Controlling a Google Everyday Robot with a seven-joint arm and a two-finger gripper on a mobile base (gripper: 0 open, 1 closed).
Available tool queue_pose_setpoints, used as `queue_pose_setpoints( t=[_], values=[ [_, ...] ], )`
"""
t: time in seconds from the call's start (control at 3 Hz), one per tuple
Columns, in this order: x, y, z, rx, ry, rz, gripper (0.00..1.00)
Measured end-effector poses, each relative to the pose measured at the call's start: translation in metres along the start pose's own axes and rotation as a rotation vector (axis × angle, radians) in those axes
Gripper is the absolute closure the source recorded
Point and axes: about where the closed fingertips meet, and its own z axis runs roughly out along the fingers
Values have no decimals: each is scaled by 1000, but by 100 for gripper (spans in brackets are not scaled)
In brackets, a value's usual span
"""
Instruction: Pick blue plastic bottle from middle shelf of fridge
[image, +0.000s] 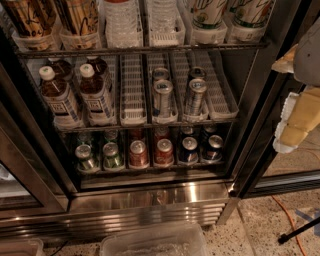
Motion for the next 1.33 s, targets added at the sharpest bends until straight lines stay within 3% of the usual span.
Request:
queue_pose_setpoints(
  t=[0.33, 0.67, 1.0, 1.33],
  values=[
    [0, 0, 0, 0, 0, 0, 0],
    [-6, 4, -2, -6, -43, 19, 0],
    [-22, 19, -3, -32, -144, 58, 0],
    [-50, 38, -2, -74, -296, 144, 0]
  ],
)
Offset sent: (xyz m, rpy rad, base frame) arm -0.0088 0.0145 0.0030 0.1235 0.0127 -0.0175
